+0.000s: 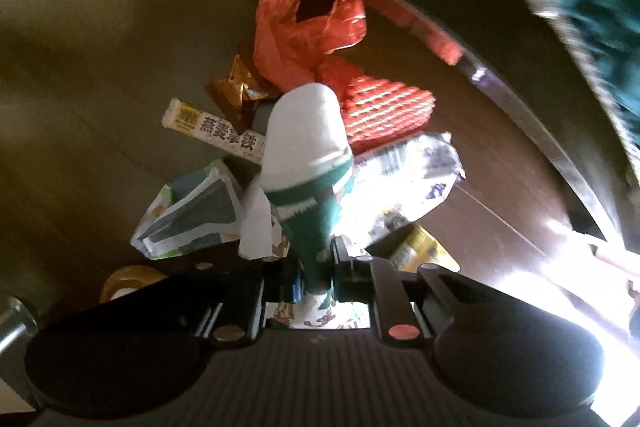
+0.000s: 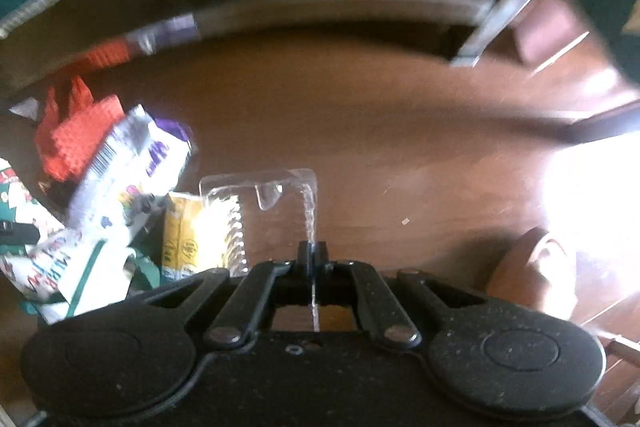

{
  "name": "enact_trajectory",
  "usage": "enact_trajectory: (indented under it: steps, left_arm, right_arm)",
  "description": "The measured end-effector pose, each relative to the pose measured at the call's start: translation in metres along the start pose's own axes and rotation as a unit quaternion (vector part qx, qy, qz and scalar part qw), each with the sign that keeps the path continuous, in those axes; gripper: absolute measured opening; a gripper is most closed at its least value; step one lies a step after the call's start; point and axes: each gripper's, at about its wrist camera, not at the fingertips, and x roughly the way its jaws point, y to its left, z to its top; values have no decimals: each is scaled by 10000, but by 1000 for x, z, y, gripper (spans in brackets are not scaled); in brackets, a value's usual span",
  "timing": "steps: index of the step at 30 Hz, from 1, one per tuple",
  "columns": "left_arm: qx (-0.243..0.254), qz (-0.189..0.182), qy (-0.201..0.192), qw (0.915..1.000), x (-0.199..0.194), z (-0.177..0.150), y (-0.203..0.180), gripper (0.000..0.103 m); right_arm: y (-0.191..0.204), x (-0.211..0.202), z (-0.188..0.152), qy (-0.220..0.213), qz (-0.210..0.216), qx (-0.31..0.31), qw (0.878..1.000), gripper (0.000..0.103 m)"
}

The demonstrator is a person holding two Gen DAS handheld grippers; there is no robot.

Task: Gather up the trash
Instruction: 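Lift the paper cup and plastic tray up from the floor with both tools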

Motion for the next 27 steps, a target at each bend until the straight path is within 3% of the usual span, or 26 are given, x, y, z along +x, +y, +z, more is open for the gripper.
enact_trajectory:
  steps: [9, 14, 17, 19, 24, 27]
  left_arm:
    - [756, -4, -551, 9956, -86, -35, 8, 10]
    - [1326, -66, -1009, 9860, -148, -60, 8, 10]
    - [1532, -341, -1257, 9796, -184, -81, 13, 10]
    - [1708, -558, -1508, 9721, -216, -90, 22, 10]
    - [2112, -838, -1964, 9538, -261, -128, 0, 10]
    - [2430, -1145, -2338, 9344, -294, -154, -21, 10]
  right_arm:
    - [-7, -88, -14, -860, -224, 32, 9960, 0]
    - [-18, -153, -26, -1421, -170, 28, 9897, 0]
    - [-26, -191, -34, -1799, -36, 62, 9837, 0]
    - [-33, -216, -40, -2074, 91, 69, 9782, 0]
    - [-52, -285, -56, -2722, 378, 95, 9615, 0]
    - [-63, -334, -71, -3138, 501, 6, 9482, 0]
